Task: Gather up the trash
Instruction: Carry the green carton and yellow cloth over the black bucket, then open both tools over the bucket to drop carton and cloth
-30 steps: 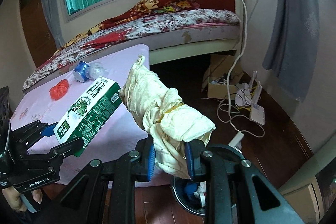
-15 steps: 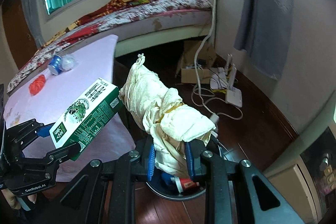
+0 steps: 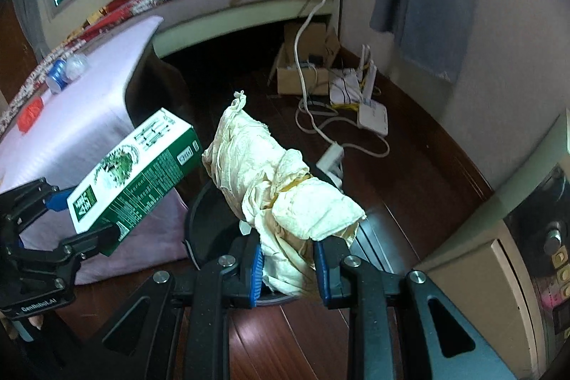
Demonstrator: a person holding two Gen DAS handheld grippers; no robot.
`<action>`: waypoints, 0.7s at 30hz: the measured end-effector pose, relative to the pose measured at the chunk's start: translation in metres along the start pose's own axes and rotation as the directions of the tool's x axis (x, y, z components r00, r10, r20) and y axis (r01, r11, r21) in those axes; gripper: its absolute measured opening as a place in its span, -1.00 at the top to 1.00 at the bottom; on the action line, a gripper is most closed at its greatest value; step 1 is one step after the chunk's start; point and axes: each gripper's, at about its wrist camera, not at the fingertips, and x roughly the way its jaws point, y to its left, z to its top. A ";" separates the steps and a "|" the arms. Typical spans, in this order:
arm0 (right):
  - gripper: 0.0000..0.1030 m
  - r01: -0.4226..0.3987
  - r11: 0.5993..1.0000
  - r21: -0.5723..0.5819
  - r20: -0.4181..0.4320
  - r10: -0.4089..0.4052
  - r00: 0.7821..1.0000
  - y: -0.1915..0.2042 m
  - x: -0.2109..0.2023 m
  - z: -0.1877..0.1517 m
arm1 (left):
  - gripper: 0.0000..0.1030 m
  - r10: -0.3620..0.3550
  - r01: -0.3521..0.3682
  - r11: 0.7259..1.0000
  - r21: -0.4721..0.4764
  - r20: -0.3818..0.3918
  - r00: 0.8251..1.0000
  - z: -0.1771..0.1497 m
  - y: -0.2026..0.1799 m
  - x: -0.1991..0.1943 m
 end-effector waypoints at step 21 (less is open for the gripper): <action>-0.99 0.083 0.981 -0.176 -0.183 -0.115 0.976 0.004 0.107 -0.016 | -0.99 -0.001 -0.007 0.997 -0.073 -0.112 0.994 -0.008 0.015 0.059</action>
